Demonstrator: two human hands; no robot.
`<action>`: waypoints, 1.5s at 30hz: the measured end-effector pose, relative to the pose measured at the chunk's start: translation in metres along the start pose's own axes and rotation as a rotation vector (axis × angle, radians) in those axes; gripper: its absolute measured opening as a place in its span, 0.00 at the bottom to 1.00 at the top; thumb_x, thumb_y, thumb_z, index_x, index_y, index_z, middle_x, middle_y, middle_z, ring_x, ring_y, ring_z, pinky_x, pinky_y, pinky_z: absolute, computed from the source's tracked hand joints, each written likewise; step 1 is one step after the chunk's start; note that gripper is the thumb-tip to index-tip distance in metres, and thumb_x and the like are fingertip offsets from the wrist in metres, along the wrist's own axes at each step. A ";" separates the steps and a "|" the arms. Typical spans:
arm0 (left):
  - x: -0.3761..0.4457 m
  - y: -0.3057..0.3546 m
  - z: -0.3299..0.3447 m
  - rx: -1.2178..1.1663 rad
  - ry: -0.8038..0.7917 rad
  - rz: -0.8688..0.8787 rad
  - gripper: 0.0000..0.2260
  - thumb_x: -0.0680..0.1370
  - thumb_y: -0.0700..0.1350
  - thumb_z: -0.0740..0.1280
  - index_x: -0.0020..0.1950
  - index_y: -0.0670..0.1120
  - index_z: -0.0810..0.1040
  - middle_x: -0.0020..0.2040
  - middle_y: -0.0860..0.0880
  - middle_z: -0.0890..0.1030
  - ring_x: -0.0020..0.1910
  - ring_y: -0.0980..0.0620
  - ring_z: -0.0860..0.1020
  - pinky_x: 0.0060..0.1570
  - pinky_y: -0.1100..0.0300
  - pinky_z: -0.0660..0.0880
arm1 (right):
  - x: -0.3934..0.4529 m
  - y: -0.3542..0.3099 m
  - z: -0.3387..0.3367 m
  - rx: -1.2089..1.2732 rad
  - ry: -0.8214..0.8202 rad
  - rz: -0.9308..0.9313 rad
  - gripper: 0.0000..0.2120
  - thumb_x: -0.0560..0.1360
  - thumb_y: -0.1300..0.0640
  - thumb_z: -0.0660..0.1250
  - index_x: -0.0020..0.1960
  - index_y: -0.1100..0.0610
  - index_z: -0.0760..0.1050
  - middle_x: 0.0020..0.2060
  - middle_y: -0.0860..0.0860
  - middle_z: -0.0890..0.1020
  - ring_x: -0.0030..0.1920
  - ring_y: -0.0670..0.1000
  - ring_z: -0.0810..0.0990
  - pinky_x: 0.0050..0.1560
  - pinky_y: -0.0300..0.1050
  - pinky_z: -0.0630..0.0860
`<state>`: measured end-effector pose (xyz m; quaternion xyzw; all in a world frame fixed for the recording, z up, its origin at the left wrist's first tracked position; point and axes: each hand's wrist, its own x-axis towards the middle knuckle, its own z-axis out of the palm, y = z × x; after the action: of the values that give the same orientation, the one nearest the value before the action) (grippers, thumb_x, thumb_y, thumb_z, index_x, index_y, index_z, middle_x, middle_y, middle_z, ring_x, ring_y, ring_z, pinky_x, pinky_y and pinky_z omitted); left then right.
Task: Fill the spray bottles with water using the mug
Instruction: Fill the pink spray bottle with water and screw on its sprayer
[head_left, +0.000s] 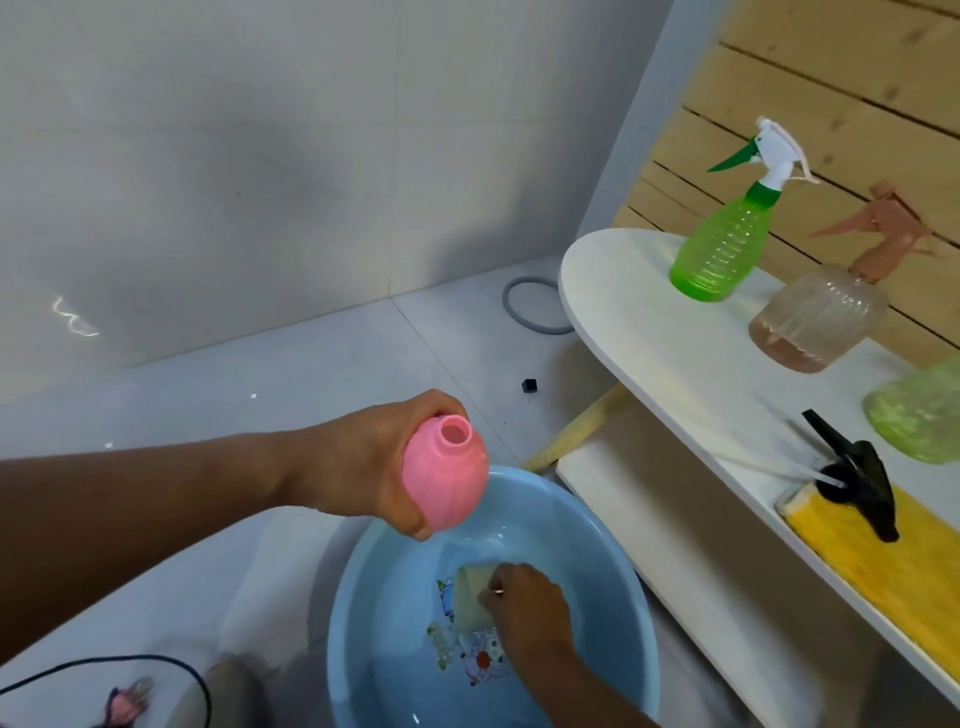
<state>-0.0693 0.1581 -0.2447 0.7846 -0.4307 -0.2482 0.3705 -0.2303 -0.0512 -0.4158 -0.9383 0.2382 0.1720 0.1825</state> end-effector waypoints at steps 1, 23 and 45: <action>-0.001 -0.001 -0.002 0.002 -0.002 -0.006 0.40 0.63 0.49 0.87 0.67 0.63 0.68 0.61 0.62 0.77 0.61 0.58 0.78 0.53 0.58 0.82 | -0.002 -0.003 -0.002 0.082 0.013 0.033 0.08 0.76 0.48 0.65 0.50 0.49 0.80 0.51 0.47 0.82 0.52 0.50 0.81 0.47 0.43 0.72; -0.009 0.030 0.011 0.036 -0.091 -0.006 0.40 0.61 0.48 0.86 0.65 0.63 0.68 0.60 0.59 0.78 0.58 0.58 0.79 0.51 0.59 0.82 | -0.114 -0.023 -0.242 0.952 0.351 -0.016 0.09 0.74 0.56 0.76 0.44 0.62 0.83 0.39 0.56 0.86 0.34 0.48 0.74 0.27 0.37 0.67; 0.012 0.050 0.024 -0.017 -0.120 -0.019 0.42 0.63 0.47 0.86 0.70 0.61 0.67 0.62 0.60 0.76 0.61 0.56 0.78 0.52 0.61 0.82 | -0.157 -0.046 -0.283 0.801 0.651 -0.398 0.02 0.73 0.57 0.77 0.43 0.53 0.85 0.35 0.44 0.84 0.33 0.40 0.77 0.35 0.30 0.71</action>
<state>-0.1047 0.1217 -0.2202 0.7691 -0.4427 -0.3019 0.3483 -0.2700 -0.0730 -0.0915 -0.8271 0.1472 -0.2690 0.4710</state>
